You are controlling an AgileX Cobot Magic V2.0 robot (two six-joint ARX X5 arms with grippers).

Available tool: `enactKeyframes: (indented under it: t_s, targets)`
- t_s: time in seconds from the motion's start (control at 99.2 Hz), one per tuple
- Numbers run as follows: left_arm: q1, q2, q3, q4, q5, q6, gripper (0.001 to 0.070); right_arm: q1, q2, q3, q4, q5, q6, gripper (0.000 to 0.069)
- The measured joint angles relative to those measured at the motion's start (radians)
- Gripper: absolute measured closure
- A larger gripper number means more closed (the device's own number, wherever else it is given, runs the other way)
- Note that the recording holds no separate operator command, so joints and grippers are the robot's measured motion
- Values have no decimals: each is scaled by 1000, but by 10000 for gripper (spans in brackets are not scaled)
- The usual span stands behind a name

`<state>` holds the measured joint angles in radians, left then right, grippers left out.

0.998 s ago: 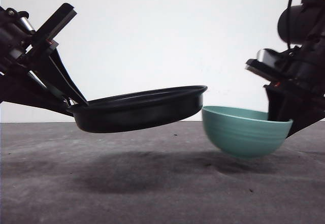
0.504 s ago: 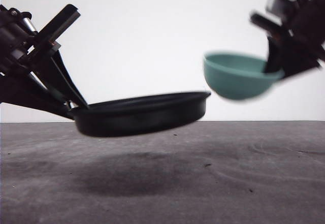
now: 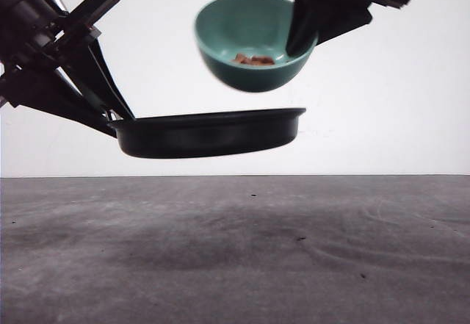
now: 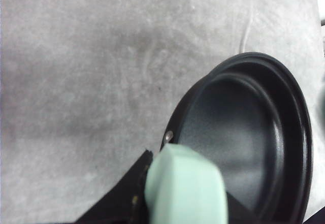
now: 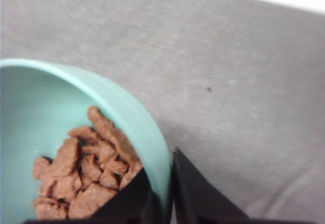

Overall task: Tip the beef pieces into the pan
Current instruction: 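Lift the bowl with the right gripper over the held pan, then tilt the bowl with the right gripper, pouring beef into the pan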

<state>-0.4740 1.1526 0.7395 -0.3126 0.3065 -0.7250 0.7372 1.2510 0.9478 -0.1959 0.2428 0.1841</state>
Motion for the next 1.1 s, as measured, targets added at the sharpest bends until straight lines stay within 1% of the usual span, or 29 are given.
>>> enactKeyframes:
  t_s: [0.141, 0.212, 0.272, 0.333, 0.484, 0.565, 0.686, 0.777, 0.998, 1.099]
  targets:
    - [-6, 0, 6, -9, 4, 0, 664, 98, 10, 0, 25, 208, -61, 674]
    - [-7, 0, 13, -9, 5, 0, 664, 147, 9, 0, 73, 318, -110, 675]
    - [-7, 0, 14, -6, 5, 0, 664, 182, 9, 0, 126, 381, -161, 675]
    - [-7, 0, 14, -8, 5, -1, 664, 216, 10, 0, 176, 408, -217, 675]
    - [-7, 0, 14, -4, 5, -7, 664, 274, 17, 0, 246, 461, -363, 675]
    - [-7, 0, 14, -4, 6, -11, 664, 283, 33, 0, 271, 467, -451, 675]
    - [-7, 0, 14, -4, 14, -18, 664, 283, 42, 0, 322, 467, -576, 675]
    - [-7, 0, 14, -4, 15, -21, 664, 283, 42, 0, 373, 467, -637, 675]
    - [-7, 0, 14, -3, 15, -32, 664, 282, 45, 0, 427, 455, -803, 675]
    - [-7, 0, 14, 0, 19, -39, 664, 282, 63, 0, 462, 426, -888, 675]
